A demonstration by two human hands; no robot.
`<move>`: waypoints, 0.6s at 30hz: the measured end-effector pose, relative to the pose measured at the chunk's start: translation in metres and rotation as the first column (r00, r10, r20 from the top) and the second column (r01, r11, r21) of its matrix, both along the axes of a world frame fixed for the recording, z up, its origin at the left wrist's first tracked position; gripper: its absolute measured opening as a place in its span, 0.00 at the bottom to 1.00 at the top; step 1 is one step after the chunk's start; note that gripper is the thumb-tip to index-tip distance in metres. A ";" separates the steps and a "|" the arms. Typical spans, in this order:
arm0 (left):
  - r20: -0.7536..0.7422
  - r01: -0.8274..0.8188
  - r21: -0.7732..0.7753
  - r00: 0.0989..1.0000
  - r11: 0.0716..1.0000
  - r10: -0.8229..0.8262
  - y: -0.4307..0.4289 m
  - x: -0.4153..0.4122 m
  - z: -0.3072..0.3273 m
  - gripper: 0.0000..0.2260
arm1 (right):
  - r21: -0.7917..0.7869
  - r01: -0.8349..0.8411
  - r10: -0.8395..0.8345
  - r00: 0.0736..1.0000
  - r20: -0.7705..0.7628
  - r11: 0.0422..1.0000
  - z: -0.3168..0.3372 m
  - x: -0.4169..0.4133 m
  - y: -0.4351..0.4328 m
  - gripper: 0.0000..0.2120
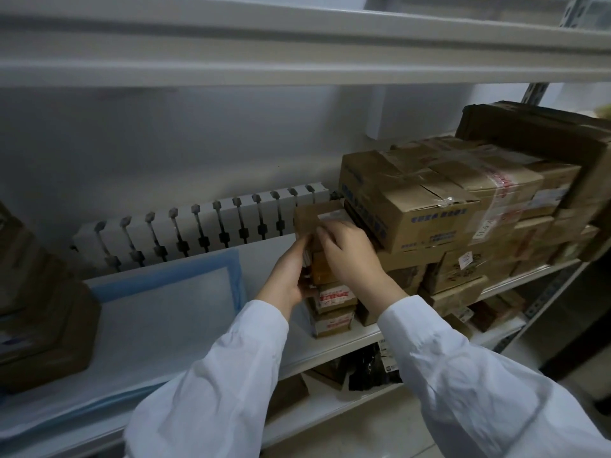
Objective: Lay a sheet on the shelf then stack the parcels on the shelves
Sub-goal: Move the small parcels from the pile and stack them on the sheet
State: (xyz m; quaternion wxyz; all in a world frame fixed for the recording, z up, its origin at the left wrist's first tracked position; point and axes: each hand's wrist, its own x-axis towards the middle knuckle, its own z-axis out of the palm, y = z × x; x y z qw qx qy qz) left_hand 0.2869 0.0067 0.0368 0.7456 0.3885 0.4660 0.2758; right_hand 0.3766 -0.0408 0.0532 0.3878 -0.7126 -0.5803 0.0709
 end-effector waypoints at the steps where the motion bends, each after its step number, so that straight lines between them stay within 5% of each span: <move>1: -0.008 -0.001 0.014 1.000 1.000 0.001 0.001 -0.001 -0.001 0.10 | 0.017 0.010 -0.009 0.999 -0.032 1.000 -0.001 0.001 0.001 0.15; 6: 0.073 -0.067 -0.049 0.995 0.997 0.070 0.001 -0.009 -0.004 0.10 | 0.085 0.103 -0.086 0.979 -0.185 0.991 0.001 0.000 -0.001 0.18; 9: 0.188 -0.184 -0.151 0.959 0.971 0.211 0.005 -0.020 -0.015 0.19 | 0.116 0.098 -0.058 0.950 -0.308 0.988 0.002 0.000 -0.002 0.19; 14: 0.279 -0.316 -0.194 0.890 0.929 0.361 0.012 -0.046 -0.027 0.21 | -0.095 0.065 -0.099 0.901 -0.423 0.993 -0.013 -0.003 0.004 0.28; 18: 0.320 -0.356 -0.239 0.850 0.904 0.419 0.016 -0.065 -0.033 0.22 | -0.387 0.102 -0.156 0.981 -0.113 0.917 -0.040 -0.006 0.021 0.22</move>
